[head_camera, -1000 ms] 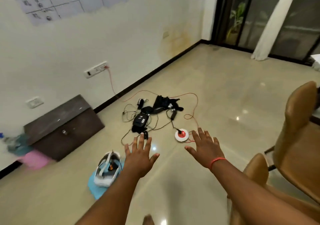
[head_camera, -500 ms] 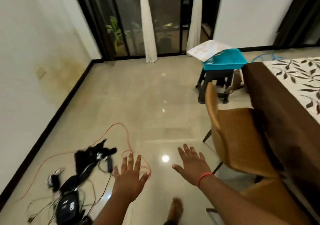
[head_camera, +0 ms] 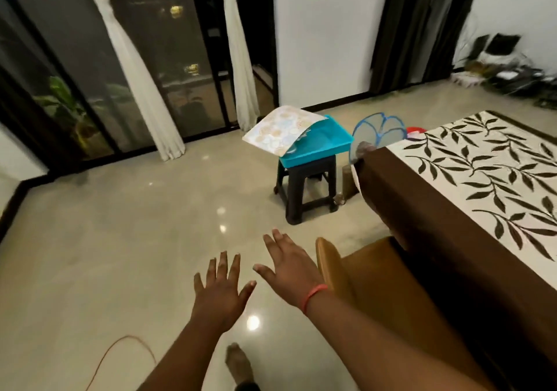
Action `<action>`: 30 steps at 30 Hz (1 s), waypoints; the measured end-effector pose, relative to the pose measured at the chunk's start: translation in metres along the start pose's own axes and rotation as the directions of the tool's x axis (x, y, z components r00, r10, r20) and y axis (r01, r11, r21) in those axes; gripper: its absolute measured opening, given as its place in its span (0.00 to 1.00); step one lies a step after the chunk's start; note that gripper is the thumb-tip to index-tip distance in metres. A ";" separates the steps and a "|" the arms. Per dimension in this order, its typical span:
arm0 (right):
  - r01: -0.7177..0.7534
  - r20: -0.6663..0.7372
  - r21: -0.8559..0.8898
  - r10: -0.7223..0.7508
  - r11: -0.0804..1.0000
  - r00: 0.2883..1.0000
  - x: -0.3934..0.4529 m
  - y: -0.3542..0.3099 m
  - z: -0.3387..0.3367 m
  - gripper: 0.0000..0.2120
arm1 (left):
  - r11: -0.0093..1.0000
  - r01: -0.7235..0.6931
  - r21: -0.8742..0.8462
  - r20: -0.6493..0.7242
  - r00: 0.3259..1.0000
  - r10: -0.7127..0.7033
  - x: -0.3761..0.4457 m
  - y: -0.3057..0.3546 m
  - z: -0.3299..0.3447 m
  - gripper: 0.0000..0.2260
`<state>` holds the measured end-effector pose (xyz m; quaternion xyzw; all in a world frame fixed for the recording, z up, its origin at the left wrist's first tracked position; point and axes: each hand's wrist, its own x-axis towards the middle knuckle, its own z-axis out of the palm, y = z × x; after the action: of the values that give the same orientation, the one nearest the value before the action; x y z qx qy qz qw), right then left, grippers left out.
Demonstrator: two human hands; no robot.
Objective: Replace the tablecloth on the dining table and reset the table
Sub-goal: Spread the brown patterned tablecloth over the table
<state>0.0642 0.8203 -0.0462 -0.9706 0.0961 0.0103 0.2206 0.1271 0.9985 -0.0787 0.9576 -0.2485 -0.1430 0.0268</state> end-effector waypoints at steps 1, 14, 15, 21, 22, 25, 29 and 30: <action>-0.023 -0.039 -0.009 0.023 1.000 0.999 0.029 0.010 -0.007 0.35 | 0.999 -0.038 0.018 -0.001 0.999 0.038 0.036 0.000 -0.009 0.37; -0.698 -0.112 0.146 0.713 0.701 0.692 0.220 0.193 -0.067 0.33 | 0.777 -0.575 0.256 0.183 0.818 0.546 0.419 0.102 -0.113 0.35; -0.741 -0.092 0.168 0.759 0.650 0.645 0.222 0.209 -0.068 0.32 | 0.734 -0.626 0.262 0.194 0.779 0.596 0.436 0.126 -0.114 0.34; -0.881 0.051 0.159 0.888 0.445 0.458 0.249 0.300 -0.077 0.28 | 0.522 -0.795 0.310 0.297 0.602 0.741 0.519 0.250 -0.094 0.30; -0.888 0.064 0.151 0.892 0.434 0.447 0.255 0.309 -0.082 0.28 | 0.494 -0.806 0.326 0.310 0.585 0.749 0.530 0.263 -0.091 0.29; -0.911 0.087 0.148 0.913 0.384 0.399 0.271 0.332 -0.089 0.27 | 0.420 -0.846 0.329 0.374 0.524 0.765 0.562 0.298 -0.076 0.28; -0.932 0.076 0.143 0.935 0.334 0.347 0.288 0.351 -0.091 0.24 | 0.406 -0.884 0.231 0.456 0.467 0.758 0.593 0.334 -0.051 0.29; -0.937 0.075 0.158 0.942 0.312 0.326 0.293 0.357 -0.091 0.23 | 0.424 -0.887 0.184 0.465 0.459 0.757 0.603 0.343 -0.044 0.27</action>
<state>0.2818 0.4122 -0.1339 -0.7113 0.6452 0.1127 0.2550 0.4828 0.4061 -0.1511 0.6536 -0.7145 -0.2050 -0.1426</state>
